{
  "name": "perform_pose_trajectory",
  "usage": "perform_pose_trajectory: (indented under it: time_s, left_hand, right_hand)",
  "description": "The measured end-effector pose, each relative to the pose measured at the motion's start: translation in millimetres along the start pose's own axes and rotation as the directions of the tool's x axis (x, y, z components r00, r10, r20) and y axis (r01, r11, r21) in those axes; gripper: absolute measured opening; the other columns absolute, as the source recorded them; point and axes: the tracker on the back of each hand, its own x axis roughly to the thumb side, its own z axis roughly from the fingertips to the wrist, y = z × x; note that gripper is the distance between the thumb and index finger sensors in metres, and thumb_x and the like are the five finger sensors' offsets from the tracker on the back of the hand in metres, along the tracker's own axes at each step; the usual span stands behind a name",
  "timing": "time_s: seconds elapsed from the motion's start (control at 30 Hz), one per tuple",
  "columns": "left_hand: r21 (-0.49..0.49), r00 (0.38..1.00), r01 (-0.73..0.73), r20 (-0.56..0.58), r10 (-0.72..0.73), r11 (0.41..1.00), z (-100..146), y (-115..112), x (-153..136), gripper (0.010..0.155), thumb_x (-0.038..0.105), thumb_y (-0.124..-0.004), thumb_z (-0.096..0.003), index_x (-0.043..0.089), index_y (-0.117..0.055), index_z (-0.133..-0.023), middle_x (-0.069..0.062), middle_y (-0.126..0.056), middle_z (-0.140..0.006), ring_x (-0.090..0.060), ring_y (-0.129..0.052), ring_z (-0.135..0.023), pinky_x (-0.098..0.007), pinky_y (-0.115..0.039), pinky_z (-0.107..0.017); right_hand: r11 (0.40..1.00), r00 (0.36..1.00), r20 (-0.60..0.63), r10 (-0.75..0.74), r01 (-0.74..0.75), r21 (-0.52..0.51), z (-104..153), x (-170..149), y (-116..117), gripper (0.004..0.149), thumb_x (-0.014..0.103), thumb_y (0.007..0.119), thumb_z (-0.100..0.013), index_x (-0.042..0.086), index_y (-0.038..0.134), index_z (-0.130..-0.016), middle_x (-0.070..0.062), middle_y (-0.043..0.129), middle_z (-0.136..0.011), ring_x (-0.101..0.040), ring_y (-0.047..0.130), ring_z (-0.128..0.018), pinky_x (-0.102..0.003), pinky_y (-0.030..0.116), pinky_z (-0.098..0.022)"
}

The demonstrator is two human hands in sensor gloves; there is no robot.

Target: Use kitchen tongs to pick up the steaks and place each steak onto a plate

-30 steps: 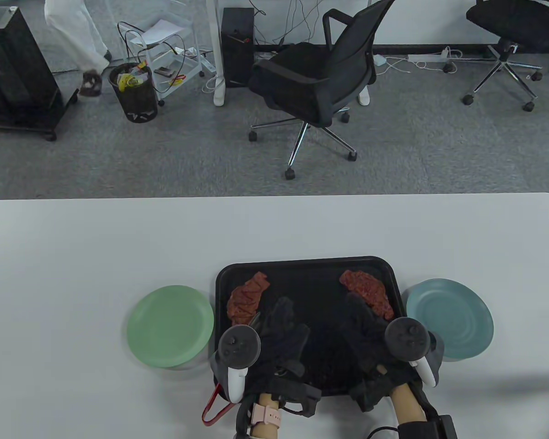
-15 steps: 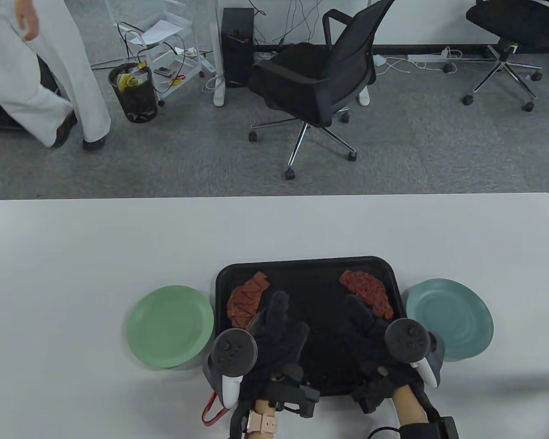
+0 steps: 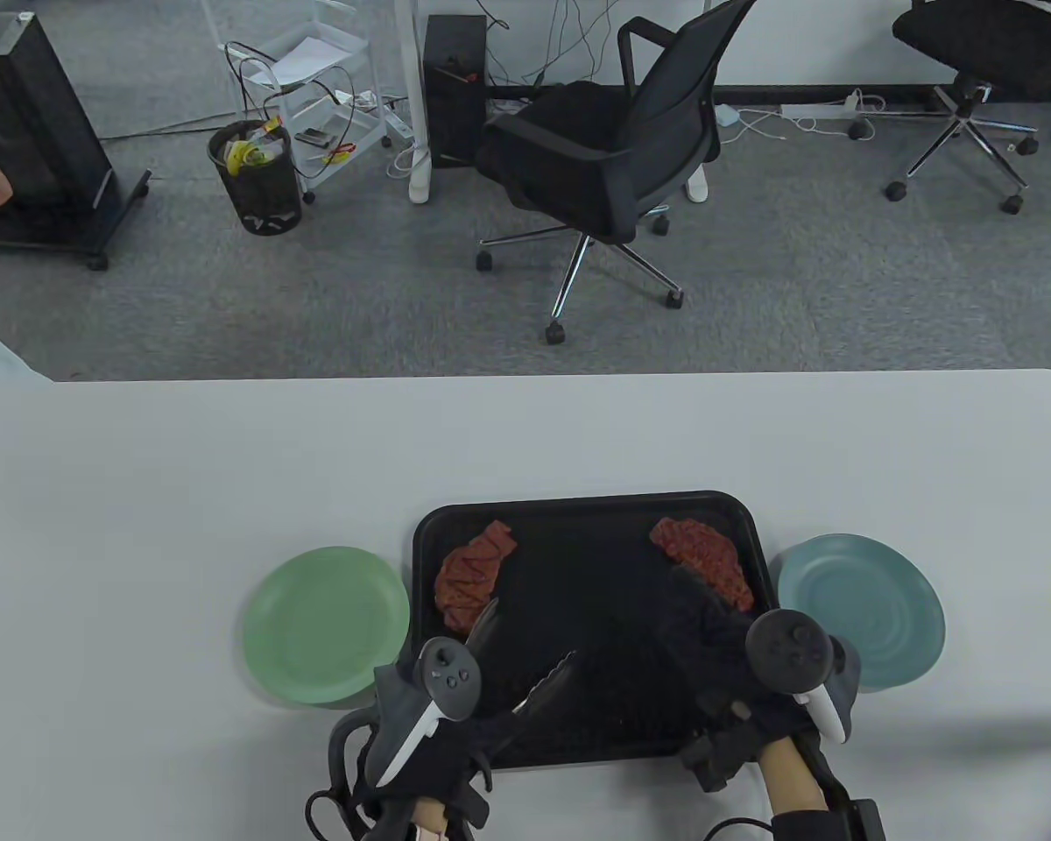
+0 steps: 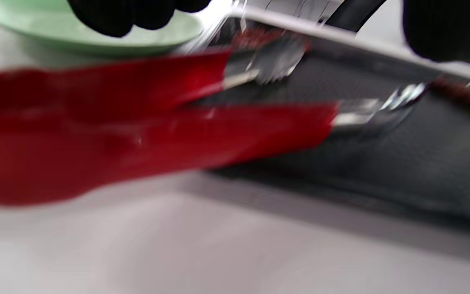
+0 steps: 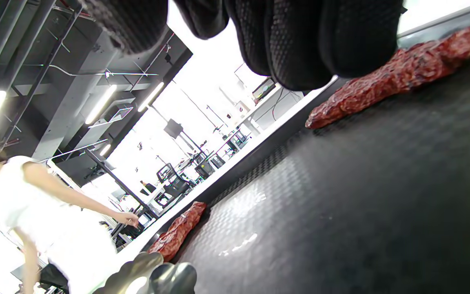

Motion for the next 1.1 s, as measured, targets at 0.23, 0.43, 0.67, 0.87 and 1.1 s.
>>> perform_pose_trajectory:
  time_s: [0.23,0.43,0.67,0.87,1.1]
  left_hand:
    - [-0.031,0.972,0.214,-0.087,-0.216,0.976,-14.4,-19.1,13.0,0.106,0.069,-0.078,-0.0350,0.007,-0.037,-0.110,-0.024,-0.050,-0.105,-0.050,-0.065,-0.084,-0.051,-0.068,-0.062]
    - [0.057,0.957,0.283,-0.079,-0.278,0.957,-13.1,-18.9,20.9,0.103,0.066,-0.083,-0.0303,0.010,-0.046,-0.109,-0.021,-0.063,-0.100,-0.048,-0.074,-0.079,-0.050,-0.073,-0.058]
    - [0.150,0.971,0.238,-0.052,-0.232,0.960,-4.9,-12.6,19.8,0.093,0.063,-0.083,-0.0327,0.013,-0.053,-0.105,-0.018,-0.069,-0.094,-0.043,-0.082,-0.074,-0.047,-0.079,-0.054]
    - [0.319,0.998,0.050,0.025,-0.061,0.946,7.3,-1.2,12.8,0.092,0.065,-0.081,-0.0320,0.012,-0.056,-0.103,-0.017,-0.071,-0.088,-0.036,-0.092,-0.056,-0.039,-0.085,-0.039]
    - [0.417,0.987,-0.148,0.124,0.105,0.897,19.3,8.9,7.7,0.093,0.066,-0.081,-0.0321,0.011,-0.056,-0.103,-0.018,-0.070,-0.089,-0.036,-0.091,-0.055,-0.040,-0.085,-0.037]
  right_hand:
    - [1.000,1.000,0.002,0.020,-0.020,0.008,1.4,1.4,0.4,0.065,0.036,0.073,-0.048,0.016,0.050,-0.106,-0.025,0.069,-0.099,-0.045,0.078,-0.076,-0.056,0.069,-0.057]
    - [0.999,0.999,-0.006,0.031,-0.031,0.013,1.3,-0.5,1.1,0.064,0.036,0.073,-0.048,0.015,0.051,-0.105,-0.025,0.069,-0.099,-0.045,0.078,-0.076,-0.056,0.069,-0.056]
    - [1.000,1.000,-0.010,0.026,-0.026,0.010,2.1,-2.5,-1.0,0.064,0.036,0.072,-0.048,0.015,0.052,-0.105,-0.025,0.070,-0.098,-0.045,0.078,-0.075,-0.056,0.070,-0.056]
    - [1.000,1.000,-0.019,0.005,-0.005,-0.005,3.8,-6.4,-6.9,0.064,0.036,0.072,-0.048,0.015,0.052,-0.105,-0.025,0.070,-0.098,-0.045,0.079,-0.075,-0.056,0.070,-0.055]
    - [0.990,0.991,-0.130,0.007,-0.025,-0.137,6.2,-24.5,-42.1,0.064,0.037,0.073,-0.048,0.015,0.054,-0.105,-0.026,0.072,-0.096,-0.046,0.080,-0.071,-0.056,0.072,-0.052]
